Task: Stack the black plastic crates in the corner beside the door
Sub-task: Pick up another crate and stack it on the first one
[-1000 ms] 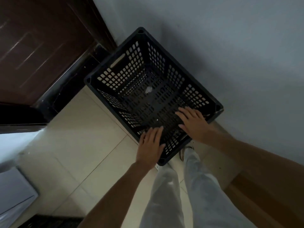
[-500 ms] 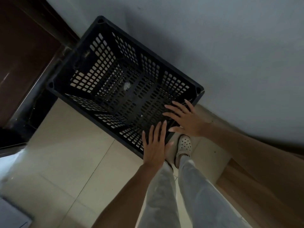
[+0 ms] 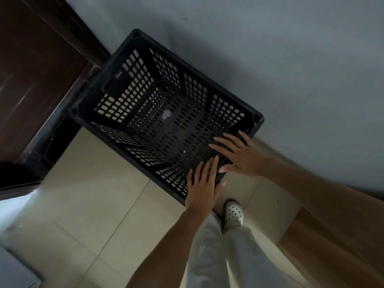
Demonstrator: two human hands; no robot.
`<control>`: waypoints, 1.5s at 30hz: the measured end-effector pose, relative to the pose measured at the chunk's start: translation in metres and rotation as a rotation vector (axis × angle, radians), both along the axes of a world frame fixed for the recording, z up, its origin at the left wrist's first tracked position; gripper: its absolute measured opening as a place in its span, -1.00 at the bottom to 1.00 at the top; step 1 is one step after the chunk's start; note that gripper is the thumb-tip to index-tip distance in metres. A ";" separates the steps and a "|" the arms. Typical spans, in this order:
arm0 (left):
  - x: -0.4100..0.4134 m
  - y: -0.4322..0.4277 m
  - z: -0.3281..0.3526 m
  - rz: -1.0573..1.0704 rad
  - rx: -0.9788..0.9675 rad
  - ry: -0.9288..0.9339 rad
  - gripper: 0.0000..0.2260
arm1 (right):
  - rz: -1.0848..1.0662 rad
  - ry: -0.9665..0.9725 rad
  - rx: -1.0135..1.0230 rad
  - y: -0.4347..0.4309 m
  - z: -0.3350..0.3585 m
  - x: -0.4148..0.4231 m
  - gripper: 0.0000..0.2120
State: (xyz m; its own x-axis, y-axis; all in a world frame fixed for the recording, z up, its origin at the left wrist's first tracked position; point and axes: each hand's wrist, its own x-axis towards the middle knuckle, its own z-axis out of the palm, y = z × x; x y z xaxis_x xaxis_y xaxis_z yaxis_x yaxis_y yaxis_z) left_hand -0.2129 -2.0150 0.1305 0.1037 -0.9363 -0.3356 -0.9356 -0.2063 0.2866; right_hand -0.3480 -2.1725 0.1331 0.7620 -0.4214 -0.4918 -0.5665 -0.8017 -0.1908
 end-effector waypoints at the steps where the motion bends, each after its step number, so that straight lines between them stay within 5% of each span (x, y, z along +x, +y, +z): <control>1: 0.000 0.000 0.000 0.002 0.009 0.003 -0.35 | -0.002 0.014 0.005 0.000 0.002 0.001 -0.19; 7: 0.011 0.011 0.007 -0.017 0.025 -0.006 -0.40 | -0.068 0.101 0.016 0.007 0.017 0.008 0.18; 19: 0.137 0.045 0.039 0.051 0.044 -0.099 -0.51 | -0.251 -0.069 0.094 0.061 0.053 0.071 -0.41; 24: 0.221 0.033 0.027 0.097 0.013 -0.229 -0.54 | -0.240 -0.086 0.126 0.089 0.050 0.163 -0.34; 32: 0.346 -0.027 0.007 -0.136 -0.002 -0.257 -0.47 | -0.553 -0.126 0.170 0.115 0.010 0.299 -0.27; 41: 0.368 -0.063 -0.009 -0.335 -0.172 -0.228 -0.49 | -0.552 -0.217 -0.052 0.112 -0.006 0.317 -0.39; 45: 0.370 -0.062 -0.003 -0.352 -0.102 -0.178 -0.48 | -0.588 -0.224 -0.017 0.113 -0.005 0.318 -0.42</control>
